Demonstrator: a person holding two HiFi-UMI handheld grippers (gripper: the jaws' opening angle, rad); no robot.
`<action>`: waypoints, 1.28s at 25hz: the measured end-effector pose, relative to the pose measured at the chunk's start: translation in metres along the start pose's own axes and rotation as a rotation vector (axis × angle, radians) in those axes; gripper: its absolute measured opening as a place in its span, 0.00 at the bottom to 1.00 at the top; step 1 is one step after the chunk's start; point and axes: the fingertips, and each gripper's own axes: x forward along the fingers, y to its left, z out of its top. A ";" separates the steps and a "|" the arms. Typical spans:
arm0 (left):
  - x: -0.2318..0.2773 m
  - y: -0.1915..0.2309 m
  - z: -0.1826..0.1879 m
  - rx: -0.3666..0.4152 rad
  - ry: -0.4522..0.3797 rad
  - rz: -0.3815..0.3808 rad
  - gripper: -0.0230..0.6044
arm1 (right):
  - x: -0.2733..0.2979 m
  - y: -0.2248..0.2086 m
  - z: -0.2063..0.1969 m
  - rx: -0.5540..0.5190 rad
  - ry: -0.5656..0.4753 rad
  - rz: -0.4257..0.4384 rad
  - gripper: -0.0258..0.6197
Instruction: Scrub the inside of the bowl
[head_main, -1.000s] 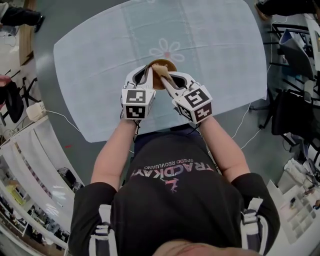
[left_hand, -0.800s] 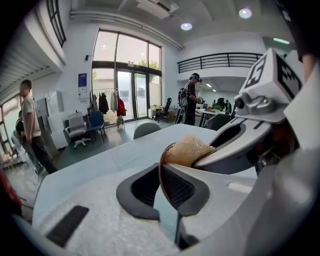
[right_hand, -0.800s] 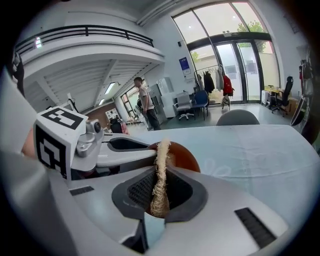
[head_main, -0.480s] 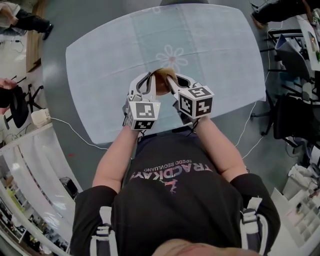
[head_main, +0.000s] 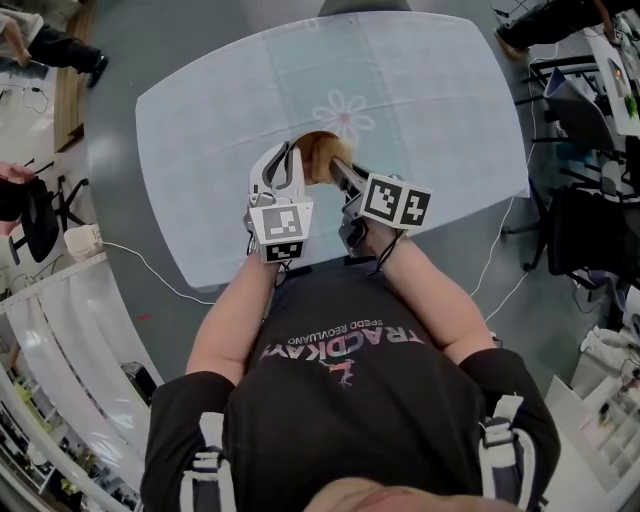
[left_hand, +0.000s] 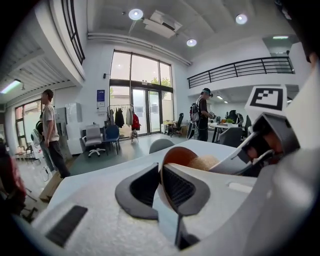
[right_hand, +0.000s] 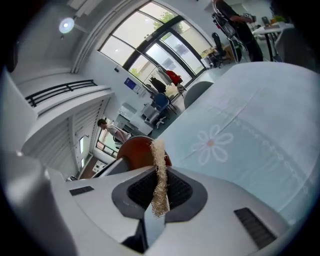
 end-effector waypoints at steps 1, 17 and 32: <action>-0.001 0.001 0.000 -0.005 -0.001 0.001 0.09 | 0.000 0.000 -0.003 0.017 0.002 0.003 0.09; -0.008 -0.020 -0.005 0.135 0.046 -0.095 0.08 | -0.012 0.029 0.015 -0.838 0.009 -0.142 0.09; -0.011 -0.030 -0.002 0.152 0.025 -0.096 0.08 | -0.016 0.031 0.016 -0.916 -0.012 -0.149 0.09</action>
